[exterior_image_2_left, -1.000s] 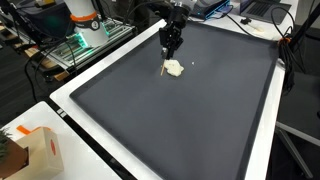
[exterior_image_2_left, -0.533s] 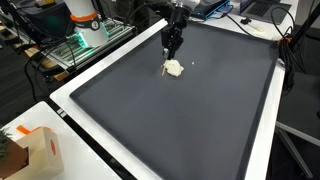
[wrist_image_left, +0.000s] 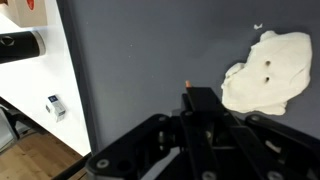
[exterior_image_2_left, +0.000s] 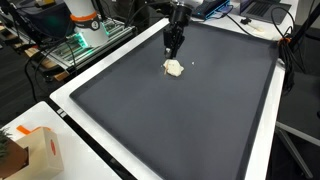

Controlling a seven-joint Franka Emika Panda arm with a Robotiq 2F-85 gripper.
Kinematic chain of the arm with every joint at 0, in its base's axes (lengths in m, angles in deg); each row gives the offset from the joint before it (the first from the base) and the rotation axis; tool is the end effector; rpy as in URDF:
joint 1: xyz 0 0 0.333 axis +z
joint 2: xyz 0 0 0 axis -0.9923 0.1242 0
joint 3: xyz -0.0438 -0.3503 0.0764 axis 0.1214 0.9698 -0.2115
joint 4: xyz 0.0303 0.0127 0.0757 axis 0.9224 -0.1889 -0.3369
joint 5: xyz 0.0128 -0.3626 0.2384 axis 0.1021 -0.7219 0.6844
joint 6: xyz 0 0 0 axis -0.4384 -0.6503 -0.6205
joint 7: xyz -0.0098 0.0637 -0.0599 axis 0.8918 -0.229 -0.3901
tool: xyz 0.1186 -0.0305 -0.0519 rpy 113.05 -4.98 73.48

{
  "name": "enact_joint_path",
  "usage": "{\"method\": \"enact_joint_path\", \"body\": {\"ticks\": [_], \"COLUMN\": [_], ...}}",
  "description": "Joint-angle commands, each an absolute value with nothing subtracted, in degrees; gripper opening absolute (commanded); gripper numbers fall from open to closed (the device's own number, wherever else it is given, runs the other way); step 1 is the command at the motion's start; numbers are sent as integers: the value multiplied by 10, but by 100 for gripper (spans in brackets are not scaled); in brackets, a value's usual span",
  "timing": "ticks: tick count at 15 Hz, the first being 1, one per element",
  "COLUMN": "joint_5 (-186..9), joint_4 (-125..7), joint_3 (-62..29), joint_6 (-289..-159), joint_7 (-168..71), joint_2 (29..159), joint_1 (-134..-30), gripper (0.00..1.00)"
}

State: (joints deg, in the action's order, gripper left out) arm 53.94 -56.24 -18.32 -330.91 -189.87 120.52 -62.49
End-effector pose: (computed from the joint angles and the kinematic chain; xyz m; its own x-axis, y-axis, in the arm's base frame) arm 0.5852 0.0909 0.2370 0.9952 0.0300 0.0932 -0.0306 -0.8091 0.5869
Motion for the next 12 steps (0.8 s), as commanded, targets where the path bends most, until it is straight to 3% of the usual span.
{"method": "enact_joint_path", "body": {"ticks": [1, 5, 12], "joint_5": [577, 602, 586], "joint_4": [-557, -561, -598], "joint_3": [-199, -202, -347], "joint_6": [-3322, -3321, -3316], "joint_7": [-1952, -1997, -2036], "joint_2": [1188, 1166, 1115], "joint_1": [-648, -660, -793], "gripper": [3, 3, 3]}}
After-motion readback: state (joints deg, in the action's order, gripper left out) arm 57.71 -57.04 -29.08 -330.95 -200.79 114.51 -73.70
